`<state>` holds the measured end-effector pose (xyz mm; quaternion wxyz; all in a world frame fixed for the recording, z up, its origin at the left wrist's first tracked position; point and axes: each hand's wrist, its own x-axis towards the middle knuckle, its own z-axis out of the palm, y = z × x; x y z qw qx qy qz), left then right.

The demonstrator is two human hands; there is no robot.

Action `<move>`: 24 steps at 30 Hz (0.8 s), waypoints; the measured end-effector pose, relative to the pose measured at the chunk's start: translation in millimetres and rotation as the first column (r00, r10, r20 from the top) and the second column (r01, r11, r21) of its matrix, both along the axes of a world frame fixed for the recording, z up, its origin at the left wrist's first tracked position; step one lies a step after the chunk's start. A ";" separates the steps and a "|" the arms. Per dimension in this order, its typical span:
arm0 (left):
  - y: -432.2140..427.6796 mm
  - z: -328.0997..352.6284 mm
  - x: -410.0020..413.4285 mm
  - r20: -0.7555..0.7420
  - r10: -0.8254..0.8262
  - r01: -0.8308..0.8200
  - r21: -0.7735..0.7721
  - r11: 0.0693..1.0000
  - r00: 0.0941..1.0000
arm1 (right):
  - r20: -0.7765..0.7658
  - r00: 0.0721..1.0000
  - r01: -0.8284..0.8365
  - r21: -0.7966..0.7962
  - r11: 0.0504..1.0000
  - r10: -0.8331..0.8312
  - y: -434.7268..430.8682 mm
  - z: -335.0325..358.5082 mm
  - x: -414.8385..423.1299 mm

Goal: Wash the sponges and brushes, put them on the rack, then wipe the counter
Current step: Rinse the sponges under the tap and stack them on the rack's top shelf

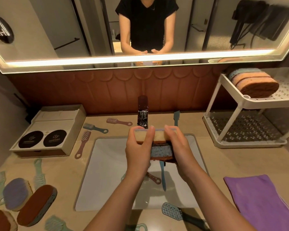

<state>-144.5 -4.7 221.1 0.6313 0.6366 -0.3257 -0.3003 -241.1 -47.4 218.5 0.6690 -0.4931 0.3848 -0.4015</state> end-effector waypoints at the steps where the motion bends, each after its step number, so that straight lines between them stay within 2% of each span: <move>1: -1.6 -0.1 -3.2 0.061 0.012 -0.012 0.004 1.000 0.998 | -0.009 0.999 0.035 0.000 0.999 -0.035 -0.9 0.9 0.8; 4: -9.0 -1.2 -9.3 0.191 0.038 -0.039 0.004 0.999 0.981 | -0.115 0.971 0.203 -0.069 0.977 -0.210 -5.7 -4.0 4.7; 7: -16.3 -2.2 -11.0 0.273 0.027 -0.035 0.023 0.999 0.962 | -0.158 0.947 0.266 -0.099 0.959 -0.279 -10.1 -11.2 5.6; 14: -34.9 -11.5 -13.8 0.432 -0.122 0.060 0.154 0.986 0.893 | -0.327 0.878 0.248 -0.313 0.917 -0.349 -23.1 -21.3 2.5; 19: -48.2 -13.0 -11.6 0.474 -0.183 0.085 0.220 0.972 0.861 | -0.439 0.849 0.155 -0.327 0.932 -0.295 -41.5 -28.6 5.5; 24: -62.4 -14.7 -12.7 0.482 -0.191 0.074 0.252 0.965 0.855 | -0.471 0.842 0.109 -0.328 0.938 -0.263 -56.6 -29.1 5.3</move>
